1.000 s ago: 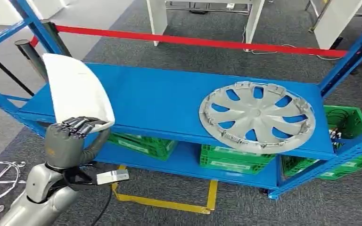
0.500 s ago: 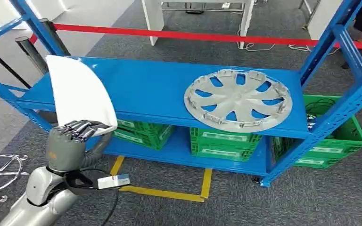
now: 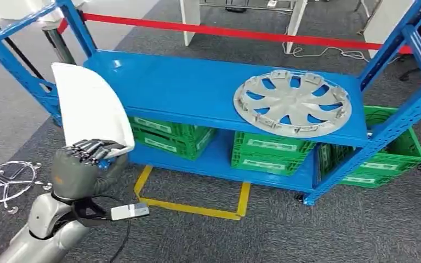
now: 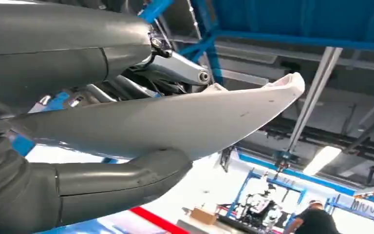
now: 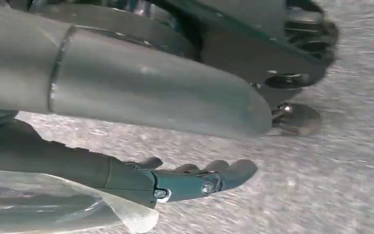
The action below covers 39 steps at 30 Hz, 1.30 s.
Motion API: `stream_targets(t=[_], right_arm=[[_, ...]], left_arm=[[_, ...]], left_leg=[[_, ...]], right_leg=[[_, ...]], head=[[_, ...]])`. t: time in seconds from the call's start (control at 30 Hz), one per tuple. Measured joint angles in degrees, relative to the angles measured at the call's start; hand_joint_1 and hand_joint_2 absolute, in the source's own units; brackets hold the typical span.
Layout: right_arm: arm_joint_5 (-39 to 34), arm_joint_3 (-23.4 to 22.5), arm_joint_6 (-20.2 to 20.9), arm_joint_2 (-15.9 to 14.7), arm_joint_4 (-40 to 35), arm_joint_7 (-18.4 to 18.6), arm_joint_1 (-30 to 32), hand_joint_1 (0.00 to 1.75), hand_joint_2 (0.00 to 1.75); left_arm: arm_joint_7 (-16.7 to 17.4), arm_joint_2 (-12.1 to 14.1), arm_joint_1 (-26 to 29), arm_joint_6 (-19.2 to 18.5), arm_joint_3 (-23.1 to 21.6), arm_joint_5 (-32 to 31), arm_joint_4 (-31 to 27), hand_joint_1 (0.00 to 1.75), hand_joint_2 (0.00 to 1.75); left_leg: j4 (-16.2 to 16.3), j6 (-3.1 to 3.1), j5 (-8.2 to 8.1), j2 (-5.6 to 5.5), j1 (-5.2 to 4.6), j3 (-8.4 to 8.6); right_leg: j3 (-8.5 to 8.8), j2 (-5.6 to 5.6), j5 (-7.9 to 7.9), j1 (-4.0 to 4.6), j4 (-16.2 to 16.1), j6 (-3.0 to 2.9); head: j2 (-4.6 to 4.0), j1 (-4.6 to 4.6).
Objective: Take the parts from the cabinet and place them on the table.
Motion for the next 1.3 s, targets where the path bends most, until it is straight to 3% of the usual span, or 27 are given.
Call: stream_targets(t=[0.03,0.07,0.13,0.2,0.27,0.3,0.37,0.4,0.47,0.53,0.57,0.63,0.7,0.73,0.77,0.8,0.87,0.9,0.97,1.03,1.07,1.1,1.13,1.2,1.23,1.27,1.3], right_arm=[[0.02,0.0,0.0,0.0,0.0,-0.07,-0.02,0.0,0.0],[0.07,0.0,0.0,0.0,0.0,-0.15,-0.05,0.0,0.0],[0.18,0.0,0.0,0.0,0.0,-0.17,-0.09,0.0,0.0],[0.22,0.0,0.0,0.0,0.0,-0.22,-0.18,0.0,0.0],[0.35,0.0,-0.02,-0.02,-0.02,-0.31,-0.5,0.0,0.0],[0.35,0.0,-0.02,-0.02,-0.02,-0.31,-0.68,0.0,0.0],[0.37,0.0,-0.02,0.0,-0.02,-0.31,-0.58,0.0,0.0],[0.42,0.0,0.0,0.08,0.02,-0.31,-0.56,0.0,0.0],[0.44,-0.02,0.0,0.13,0.0,-0.33,-0.66,0.0,0.0],[0.44,-0.02,0.0,0.24,0.02,-0.31,-0.54,0.0,0.0],[0.44,-0.02,0.02,0.24,0.02,-0.33,-0.55,0.0,0.0],[0.42,-0.02,0.02,0.31,0.02,-0.33,-0.56,0.0,0.0],[0.42,-0.02,-0.07,0.33,0.02,-0.28,-0.57,0.0,0.0],[0.44,-0.05,-0.55,0.33,0.0,0.51,-0.62,0.0,0.0],[0.5,-0.05,-1.64,0.28,0.0,2.52,-0.84,0.0,0.0],[0.53,-0.05,-2.74,0.31,0.02,5.84,-0.98,0.0,0.0],[0.53,-0.13,-3.83,0.39,0.02,10.28,-0.91,0.0,0.0],[0.53,-0.26,-3.91,0.39,0.11,10.95,-0.6,0.0,0.0],[0.53,-0.44,-4.35,0.46,0.17,14.14,-0.64,0.0,0.0],[0.46,-0.86,-4.46,0.46,0.17,20.91,-0.74,0.0,0.0],[0.46,-1.09,-4.39,0.46,0.17,24.66,-0.83,0.0,0.0],[0.46,-1.29,-4.2,0.46,0.17,27.29,-0.83,0.0,0.0],[0.48,-1.44,-3.83,0.46,0.17,29.15,-0.83,0.0,0.0],[0.5,-1.84,-3.32,0.46,0.15,30.65,-0.86,0.0,0.0],[0.5,-1.95,-3.3,0.44,0.13,30.8,-0.96,0.0,0.0],[0.5,-2.01,-3.28,0.2,0.04,30.95,-1.07,0.0,0.0],[0.5,-2.12,-3.28,0.18,0.02,31.08,-1.23,0.0,0.0]], left_arm=[[-0.02,0.02,0.08,0.0,0.02,0.13,0.0,1.75,1.75],[-0.09,0.02,0.08,0.0,0.02,0.18,0.0,1.75,1.75],[-0.2,0.02,0.3,0.0,0.02,0.29,0.0,1.75,1.75],[-0.26,0.07,0.41,0.0,0.09,0.57,-0.02,1.75,1.75],[-0.26,0.13,0.47,0.0,0.22,0.77,-0.15,1.75,1.75],[-0.31,0.18,0.53,0.02,0.31,0.81,-0.18,1.75,1.75],[-0.44,0.24,0.63,0.0,0.35,0.83,-0.2,1.75,1.75],[-0.44,0.33,0.7,0.0,0.33,0.9,-0.2,1.75,1.75],[-0.46,0.61,0.81,0.0,0.35,0.96,-0.2,1.75,1.75],[-0.46,0.72,0.83,0.0,0.37,0.99,-0.2,1.75,1.75],[-0.46,0.77,0.86,0.0,0.37,0.99,-0.2,1.75,1.75],[-0.46,0.92,1.0,0.0,0.37,1.03,-0.2,1.75,1.75],[-0.55,0.99,1.05,0.0,0.41,1.29,-0.2,1.75,1.75],[-0.61,1.03,1.02,0.0,0.48,1.51,-0.2,1.75,1.75],[-0.64,1.05,0.88,0.0,0.46,1.77,-0.15,1.75,1.75],[-0.74,1.18,0.76,0.0,0.44,2.12,-0.09,1.75,1.75],[-0.77,1.25,0.29,-0.02,0.37,2.58,0.33,1.75,1.75],[-0.77,1.25,-0.01,-0.02,0.33,2.6,0.55,1.75,1.75],[-0.77,1.27,-0.93,-0.04,0.22,3.06,0.98,1.75,1.75],[-0.61,1.31,-2.52,-0.04,-0.2,3.87,1.99,1.75,1.75],[-0.31,1.31,-3.54,-0.04,-0.81,4.3,2.86,1.75,1.75],[-0.24,1.31,-4.46,-0.04,-1.35,4.5,3.64,1.75,1.75],[-0.16,1.31,-5.23,-0.04,-1.82,4.78,4.41,1.75,1.75],[-0.07,1.29,-6.49,-0.04,-2.69,5.01,5.64,1.75,1.75],[-0.05,1.29,-7.03,-0.04,-2.95,5.03,5.99,1.75,1.75],[-0.02,1.25,-7.51,-0.04,-3.17,5.03,6.34,1.75,1.75],[-0.02,1.27,-7.87,-0.02,-3.28,5.03,6.49,1.75,1.75]], left_leg=[[0.09,0.13,0.67,0.02,-0.17,-0.96],[0.25,0.14,1.44,0.02,-0.31,-2.11],[0.73,0.02,2.75,0.02,-0.49,-4.25],[1.38,-0.25,3.92,-0.08,-0.53,-6.16],[2.22,-0.79,4.81,-0.15,-0.66,-7.15],[2.13,-1.07,5.49,-0.01,-0.54,-7.34],[1.29,-1.73,6.96,-0.03,-0.17,-7.37],[1.1,-2.06,7.04,-0.15,-0.16,-7.82],[4.58,-2.79,0.91,-0.22,0.15,-8.89],[13.98,-3.58,-5.26,-0.22,0.59,-10.77],[18.39,-3.95,-6.54,-0.22,0.86,-11.38],[18.85,-4.52,-4.47,-0.21,1.44,-9.46],[11.16,-5.37,-0.9,-0.15,2.16,-3.91],[5.69,-6.19,-0.78,-0.14,2.73,-0.53],[3.23,-6.15,-1.9,-0.58,1.98,0.84],[2.8,-5.19,-2.3,-0.81,2.05,0.79],[3.02,-4.77,-2.18,-0.81,1.65,-0.06],[2.96,-3.85,-1.61,-0.69,1.68,-0.78],[2.9,-2.01,-0.52,-0.36,1.54,-2.3],[2.88,-1.28,0.65,-0.27,0.94,-3.87],[2.89,-0.98,1.34,-0.28,0.54,-4.71],[2.9,-0.8,1.97,-0.32,0.14,-5.44],[2.93,-0.64,2.58,-0.38,-0.22,-6.17],[2.94,-0.47,3.86,-0.42,-0.92,-7.51],[2.94,-0.46,4.48,-0.45,-1.06,-8.01],[3.05,-0.59,4.93,-0.45,-1.34,-8.31],[3.07,-0.64,5.53,-0.37,-1.43,-8.48]], right_leg=[[-0.61,0.03,-1.98,0.01,4.01,0.15],[-0.92,0.05,-2.4,0.04,7.59,0.22],[1.38,0.05,1.76,0.06,7.98,0.09],[7.95,0.1,5.03,0.32,0.2,-0.46],[15.89,0.23,1.39,0.83,-11.23,-1.1],[16.36,0.24,0.7,0.94,-12.48,-1.35],[14.96,0.25,1.73,1.39,-12.35,-1.99],[14.64,-0.05,2.92,0.81,-13.24,-2.64],[13.84,-0.43,4.36,0.84,-13.17,-3.58],[12.24,-0.66,5.41,0.83,-12.71,-3.59],[11.19,-0.79,5.79,0.76,-12.13,-3.47],[9.36,-0.99,6.46,0.47,-11.27,-2.96],[7.96,-1.04,6.96,-0.1,-10.48,-2.23],[7.29,-1.01,7.11,-0.07,-9.86,-1.84],[6.46,-0.97,7.28,0.05,-9.27,-1.47],[5.92,-0.87,7.91,0.18,-9.11,-0.86],[5.25,-0.8,8.84,-0.12,-9.07,-0.17],[4.51,-0.81,9.15,-0.19,-9.06,0.18],[2.67,-0.53,3.85,-0.28,-5.71,0.21],[0.54,-0.26,-2.53,-0.02,3.17,-0.04],[-0.13,-0.12,-4.18,0.19,7.22,-0.38],[-0.01,-0.01,-3.83,0.5,9.4,-0.79],[1.02,0.11,-1.91,0.87,9.44,-1.43],[6.38,0.2,3.27,1.9,3.34,-3.05],[10.24,0.36,3.62,2.6,-2.09,-4.01],[14.03,0.53,1.69,3.3,-7.74,-4.7],[16.67,0.47,0.71,2.98,-11.84,-4.54]], head=[[0.0,-0.02],[0.0,0.07],[0.0,0.02],[0.0,0.0],[0.0,-0.04],[0.0,-0.09],[0.0,-0.11],[0.0,0.04],[0.0,-0.28],[0.0,-0.42],[0.0,-0.48],[0.0,-0.46],[0.0,-0.48],[0.0,-0.5],[0.0,-0.9],[0.0,-0.71],[0.0,-0.7],[0.0,-0.7],[0.0,-0.41],[0.0,-0.35],[0.0,-0.26],[0.0,-0.35],[0.0,-0.28],[0.0,-0.35],[0.0,-0.37],[0.0,-0.37],[0.0,-0.39]])
